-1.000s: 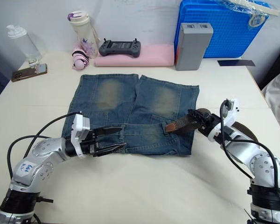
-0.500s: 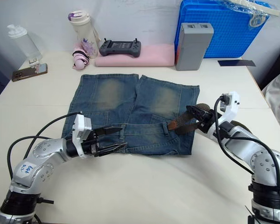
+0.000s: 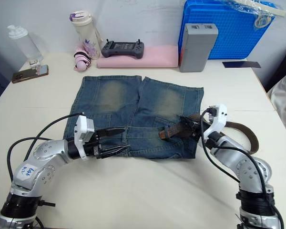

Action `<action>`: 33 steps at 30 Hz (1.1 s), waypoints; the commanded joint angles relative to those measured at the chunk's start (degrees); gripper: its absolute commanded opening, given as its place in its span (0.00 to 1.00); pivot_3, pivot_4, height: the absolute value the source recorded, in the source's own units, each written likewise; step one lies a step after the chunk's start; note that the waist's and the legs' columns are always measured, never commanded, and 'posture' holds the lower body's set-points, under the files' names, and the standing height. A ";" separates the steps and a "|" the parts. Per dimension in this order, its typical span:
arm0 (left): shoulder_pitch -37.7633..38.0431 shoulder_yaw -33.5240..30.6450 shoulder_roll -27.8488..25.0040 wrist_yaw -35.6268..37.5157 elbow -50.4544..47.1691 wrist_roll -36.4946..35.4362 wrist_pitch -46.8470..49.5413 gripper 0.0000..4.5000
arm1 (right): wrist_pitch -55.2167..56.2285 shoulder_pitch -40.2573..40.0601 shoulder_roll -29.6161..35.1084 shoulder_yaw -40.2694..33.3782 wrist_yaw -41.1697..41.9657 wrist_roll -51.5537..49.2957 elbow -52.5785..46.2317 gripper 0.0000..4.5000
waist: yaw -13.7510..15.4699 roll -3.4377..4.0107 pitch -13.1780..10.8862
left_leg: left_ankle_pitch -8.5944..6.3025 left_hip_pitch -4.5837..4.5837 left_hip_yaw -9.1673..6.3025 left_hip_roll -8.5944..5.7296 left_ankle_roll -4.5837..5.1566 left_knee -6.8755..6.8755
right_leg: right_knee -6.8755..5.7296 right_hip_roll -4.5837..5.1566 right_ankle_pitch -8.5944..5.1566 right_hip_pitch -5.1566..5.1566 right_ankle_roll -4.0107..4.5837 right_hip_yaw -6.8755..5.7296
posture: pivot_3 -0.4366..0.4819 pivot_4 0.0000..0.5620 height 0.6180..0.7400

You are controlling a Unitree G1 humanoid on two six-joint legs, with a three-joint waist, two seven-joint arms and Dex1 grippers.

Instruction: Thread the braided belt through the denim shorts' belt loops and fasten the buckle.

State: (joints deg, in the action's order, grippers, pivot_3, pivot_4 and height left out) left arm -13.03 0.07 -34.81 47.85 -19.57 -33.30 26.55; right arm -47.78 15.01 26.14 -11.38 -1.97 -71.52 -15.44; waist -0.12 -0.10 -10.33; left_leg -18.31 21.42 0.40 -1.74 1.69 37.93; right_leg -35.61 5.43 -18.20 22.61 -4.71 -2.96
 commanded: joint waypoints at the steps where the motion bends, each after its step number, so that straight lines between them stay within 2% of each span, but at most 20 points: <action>1: -1.64 0.07 -0.20 1.36 -0.60 0.76 -1.20 0.78 | -1.31 -0.45 -1.16 0.28 -2.08 1.08 -1.77 0.00 | 0.03 0.00 0.00 | 0.00 0.00 0.00 0.00 0.00 0.00 | 0.00 0.00 0.00 0.00 0.00 0.00 | 0.48 0.27 0.87; 7: -10.07 6.52 -0.70 8.65 7.21 9.51 -9.91 0.78 | -6.33 -0.17 -1.75 2.85 -5.40 6.42 2.12 0.00 | 0.06 0.00 0.00 | 0.01 -0.01 0.01 -0.01 -0.02 0.00 | -0.01 0.00 0.00 0.00 0.00 0.00 | 0.48 0.27 0.87; 12: -19.98 13.21 2.34 14.57 21.12 19.51 -25.66 0.78 | -7.54 0.08 -2.28 6.34 -4.16 12.82 2.99 0.00 | 0.03 -0.06 0.05 | 0.01 -0.02 0.02 -0.01 -0.02 0.00 | -0.02 -0.01 0.00 -0.01 0.00 -0.01 | 0.48 0.27 0.87; 19: -29.80 15.84 8.33 18.60 40.10 25.64 -43.10 0.78 | -7.73 -0.51 -5.73 6.43 -3.19 17.47 2.93 0.00 | -0.10 -0.34 0.22 | 0.03 -0.11 0.04 -0.01 -0.05 0.02 | -0.14 -0.03 0.00 -0.03 0.00 0.00 | 0.48 0.27 0.87; 27: -36.67 19.19 12.67 16.86 55.54 34.78 -62.80 0.78 | -8.57 -1.30 -8.86 4.19 -3.55 19.19 0.50 0.00 | -0.16 -0.40 0.25 | 0.04 -0.13 0.05 -0.01 -0.06 0.03 | -0.26 -0.03 0.00 -0.02 0.00 0.02 | 0.48 0.27 0.87; 33: -39.47 19.33 15.21 12.53 62.63 38.31 -68.04 0.78 | -9.23 -1.55 -9.77 3.31 -3.62 19.98 -0.51 0.00 | -0.03 -0.42 0.24 | 0.03 -0.12 0.05 -0.01 -0.04 0.03 | -0.30 -0.03 0.00 -0.02 -0.01 0.01 | 0.48 0.27 0.87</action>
State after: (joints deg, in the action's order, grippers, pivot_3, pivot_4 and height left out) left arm -51.08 19.71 -20.11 62.07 42.20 4.35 -40.02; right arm -54.25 14.91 17.03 -9.12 -4.95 -52.63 -16.51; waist -0.15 -0.51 -10.09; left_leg -18.28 21.32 0.45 -1.75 1.65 37.96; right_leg -35.94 5.40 -18.19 22.59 -4.72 -2.96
